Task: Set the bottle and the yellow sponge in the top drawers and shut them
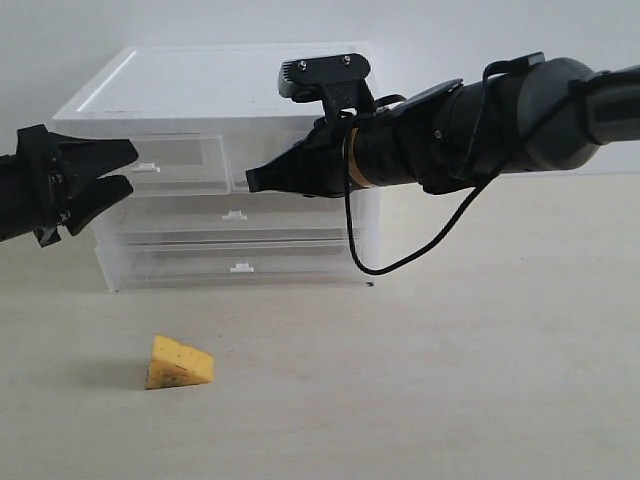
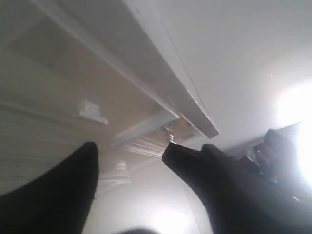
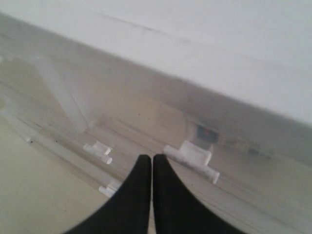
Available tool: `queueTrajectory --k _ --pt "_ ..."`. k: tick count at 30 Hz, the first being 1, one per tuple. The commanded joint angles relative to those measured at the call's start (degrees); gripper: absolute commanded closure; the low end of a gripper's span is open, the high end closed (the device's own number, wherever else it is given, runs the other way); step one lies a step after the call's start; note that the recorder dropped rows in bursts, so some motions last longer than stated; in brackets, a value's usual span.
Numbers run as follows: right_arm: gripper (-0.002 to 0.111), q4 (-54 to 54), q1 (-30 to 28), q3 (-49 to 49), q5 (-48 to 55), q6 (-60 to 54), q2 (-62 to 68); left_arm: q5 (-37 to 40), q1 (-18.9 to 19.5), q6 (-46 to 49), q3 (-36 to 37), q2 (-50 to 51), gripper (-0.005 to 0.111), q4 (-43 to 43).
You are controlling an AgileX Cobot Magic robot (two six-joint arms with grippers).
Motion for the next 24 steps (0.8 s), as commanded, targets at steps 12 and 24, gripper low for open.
queueTrajectory --k 12,24 --pt "0.108 -0.1 -0.2 0.0 1.6 -0.6 -0.2 -1.8 0.1 -4.1 -7.0 8.8 0.054 -0.9" --pt "0.108 -0.1 -0.2 0.0 1.6 -0.6 -0.2 -1.8 -0.3 -6.0 -8.3 9.4 0.058 -0.9"
